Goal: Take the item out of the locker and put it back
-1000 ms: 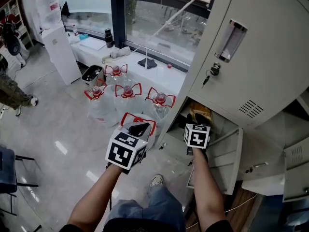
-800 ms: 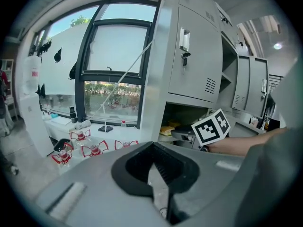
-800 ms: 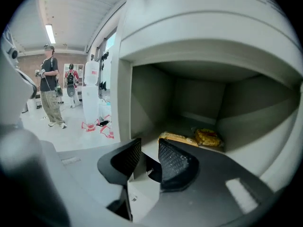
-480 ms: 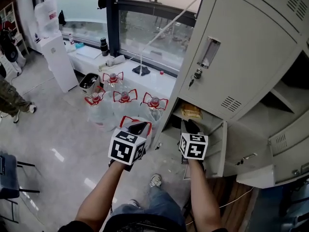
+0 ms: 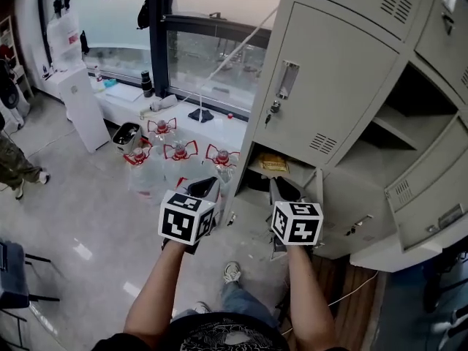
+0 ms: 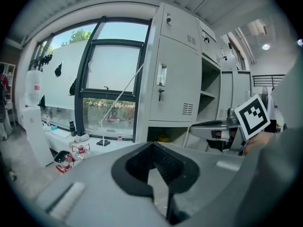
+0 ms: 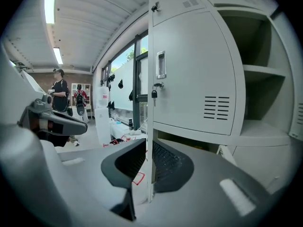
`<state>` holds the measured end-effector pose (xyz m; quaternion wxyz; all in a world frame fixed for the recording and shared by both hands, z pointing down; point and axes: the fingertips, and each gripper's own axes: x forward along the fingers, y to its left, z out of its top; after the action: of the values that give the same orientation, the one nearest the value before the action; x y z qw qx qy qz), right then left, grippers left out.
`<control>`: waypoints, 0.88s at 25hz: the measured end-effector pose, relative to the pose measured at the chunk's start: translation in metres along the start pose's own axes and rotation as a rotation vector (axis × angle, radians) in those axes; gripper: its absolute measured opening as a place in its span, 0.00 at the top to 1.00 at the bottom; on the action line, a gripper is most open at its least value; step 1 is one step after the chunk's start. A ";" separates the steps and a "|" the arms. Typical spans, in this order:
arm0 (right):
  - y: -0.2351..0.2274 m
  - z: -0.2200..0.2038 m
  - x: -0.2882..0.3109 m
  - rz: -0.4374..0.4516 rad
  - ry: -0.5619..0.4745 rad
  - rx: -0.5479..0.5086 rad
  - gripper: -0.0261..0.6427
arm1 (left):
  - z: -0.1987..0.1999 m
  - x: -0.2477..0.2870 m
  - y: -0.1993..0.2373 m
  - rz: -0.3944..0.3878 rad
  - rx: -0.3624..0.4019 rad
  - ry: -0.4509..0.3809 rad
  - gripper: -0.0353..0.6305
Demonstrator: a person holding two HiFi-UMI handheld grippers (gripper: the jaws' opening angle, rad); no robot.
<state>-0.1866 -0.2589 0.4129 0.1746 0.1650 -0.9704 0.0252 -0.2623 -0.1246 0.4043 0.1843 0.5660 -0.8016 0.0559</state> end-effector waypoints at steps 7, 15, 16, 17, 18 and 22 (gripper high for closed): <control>0.012 0.019 -0.047 0.004 -0.045 -0.005 0.90 | 0.006 -0.022 -0.009 0.002 0.039 -0.014 0.95; 0.010 0.032 -0.082 -0.028 -0.091 -0.014 0.93 | 0.014 -0.043 -0.009 0.006 0.077 -0.035 0.95; 0.009 0.032 -0.085 -0.032 -0.094 -0.017 0.93 | 0.015 -0.046 -0.009 0.007 0.083 -0.041 0.95; 0.008 0.033 -0.088 -0.037 -0.099 -0.019 0.93 | 0.016 -0.049 -0.009 0.007 0.089 -0.045 0.95; 0.007 0.034 -0.092 -0.042 -0.105 -0.019 0.93 | 0.016 -0.052 -0.010 0.008 0.096 -0.048 0.95; 0.009 0.037 -0.100 -0.047 -0.129 -0.019 0.93 | 0.016 -0.063 -0.013 0.001 0.106 -0.057 0.95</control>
<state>-0.1137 -0.2230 0.3438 0.1138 0.1872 -0.9757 0.0011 -0.2352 -0.0782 0.3655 0.1309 0.5759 -0.8027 0.0823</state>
